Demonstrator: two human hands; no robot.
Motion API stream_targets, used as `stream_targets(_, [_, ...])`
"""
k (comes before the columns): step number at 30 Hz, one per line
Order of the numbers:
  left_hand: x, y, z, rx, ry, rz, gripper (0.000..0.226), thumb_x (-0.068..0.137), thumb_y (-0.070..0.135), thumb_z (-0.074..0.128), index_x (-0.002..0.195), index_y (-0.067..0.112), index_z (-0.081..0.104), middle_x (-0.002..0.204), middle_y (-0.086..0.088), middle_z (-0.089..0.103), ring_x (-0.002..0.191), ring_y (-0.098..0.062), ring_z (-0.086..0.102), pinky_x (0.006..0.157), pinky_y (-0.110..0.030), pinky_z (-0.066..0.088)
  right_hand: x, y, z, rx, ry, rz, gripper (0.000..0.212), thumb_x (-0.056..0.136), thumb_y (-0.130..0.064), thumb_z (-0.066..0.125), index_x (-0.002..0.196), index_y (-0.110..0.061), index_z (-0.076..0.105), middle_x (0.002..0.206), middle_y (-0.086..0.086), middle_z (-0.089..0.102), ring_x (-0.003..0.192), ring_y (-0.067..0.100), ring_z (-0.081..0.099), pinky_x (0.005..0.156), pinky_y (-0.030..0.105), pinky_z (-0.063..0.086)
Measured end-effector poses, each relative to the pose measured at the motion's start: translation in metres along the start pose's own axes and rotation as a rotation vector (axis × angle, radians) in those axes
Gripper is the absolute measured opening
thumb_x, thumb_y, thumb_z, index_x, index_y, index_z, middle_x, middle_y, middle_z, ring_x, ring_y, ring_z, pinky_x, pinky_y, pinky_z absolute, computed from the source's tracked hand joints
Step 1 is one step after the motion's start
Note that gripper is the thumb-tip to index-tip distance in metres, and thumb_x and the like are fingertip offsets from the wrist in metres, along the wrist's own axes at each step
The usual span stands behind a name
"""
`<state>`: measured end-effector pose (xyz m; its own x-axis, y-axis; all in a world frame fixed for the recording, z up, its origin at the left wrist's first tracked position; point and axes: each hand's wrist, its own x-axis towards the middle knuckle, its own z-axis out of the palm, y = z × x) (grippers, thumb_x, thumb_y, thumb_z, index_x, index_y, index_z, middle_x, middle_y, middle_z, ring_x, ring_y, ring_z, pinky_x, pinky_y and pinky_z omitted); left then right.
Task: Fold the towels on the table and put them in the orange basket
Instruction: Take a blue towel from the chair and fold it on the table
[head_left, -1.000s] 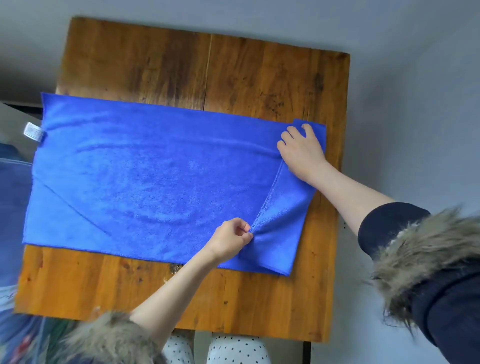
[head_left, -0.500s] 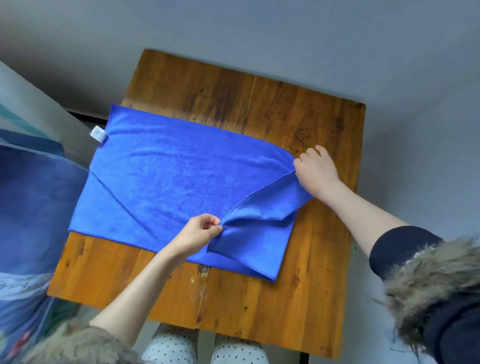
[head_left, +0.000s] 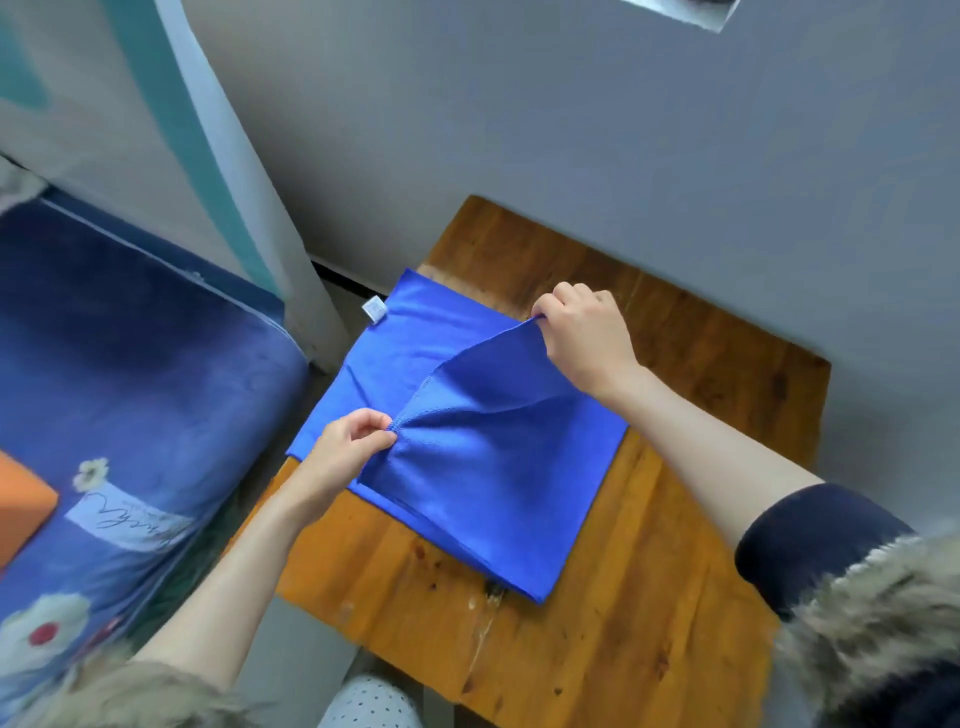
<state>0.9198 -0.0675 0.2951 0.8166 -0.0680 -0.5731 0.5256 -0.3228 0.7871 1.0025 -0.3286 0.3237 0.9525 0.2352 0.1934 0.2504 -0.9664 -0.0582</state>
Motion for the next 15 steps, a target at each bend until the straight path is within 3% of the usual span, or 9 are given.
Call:
stream_targets(2, [0.012, -0.007, -0.017, -0.047, 0.087, -0.009, 0.012, 0.089, 0.008, 0.056, 0.080, 0.016, 0.057, 0.076, 0.002, 0.051, 0.067, -0.011, 0.043, 0.056, -0.020, 0.031, 0.019, -0.019, 0.009, 0.084, -0.018, 0.032, 0.009, 0.083, -0.003, 0.057, 0.084, -0.006, 0.066, 0.081, 0.011, 0.062, 0.076, 0.032, 0.057, 0.066, 0.036, 0.037])
stream_targets(5, [0.031, -0.020, -0.036, -0.022, 0.201, -0.066, 0.007, 0.089, 0.011, 0.057, 0.084, 0.016, 0.059, 0.077, 0.000, 0.054, 0.066, -0.014, 0.047, 0.058, -0.025, 0.036, 0.040, -0.042, 0.028, 0.138, -0.039, 0.016, 0.014, 0.088, -0.009, 0.053, 0.090, -0.004, 0.067, 0.087, 0.012, 0.064, 0.084, 0.035, 0.057, 0.073, 0.039, 0.037])
stream_targets(10, [0.068, -0.049, -0.055, 0.015, 0.239, -0.174, 0.008, 0.088, 0.015, 0.059, 0.082, 0.020, 0.061, 0.078, 0.001, 0.060, 0.080, -0.019, 0.056, 0.078, -0.033, 0.045, 0.072, -0.062, 0.066, 0.169, -0.205, 0.096, 0.023, 0.094, -0.016, 0.048, 0.108, -0.007, 0.064, 0.106, 0.010, 0.062, 0.102, 0.031, 0.052, 0.086, 0.038, 0.035])
stream_targets(12, [0.081, -0.060, -0.057, 0.087, 0.236, -0.197, 0.006, 0.089, 0.014, 0.057, 0.091, 0.014, 0.063, 0.085, 0.001, 0.061, 0.086, -0.019, 0.056, 0.078, -0.029, 0.042, 0.078, -0.066, 0.081, 0.210, -0.202, 0.142, 0.031, 0.092, -0.017, 0.053, 0.121, -0.007, 0.057, 0.118, 0.012, 0.058, 0.106, 0.033, 0.052, 0.091, 0.039, 0.037])
stream_targets(15, [0.091, -0.072, -0.057, 0.242, 0.198, -0.210, 0.025, 0.090, 0.011, 0.053, 0.114, 0.007, 0.058, 0.109, -0.006, 0.058, 0.095, -0.020, 0.055, 0.085, -0.027, 0.040, 0.074, -0.069, 0.100, 0.227, -0.260, 0.292, 0.046, 0.093, -0.019, 0.052, 0.135, -0.005, 0.041, 0.134, 0.013, 0.047, 0.115, 0.034, 0.047, 0.094, 0.041, 0.038])
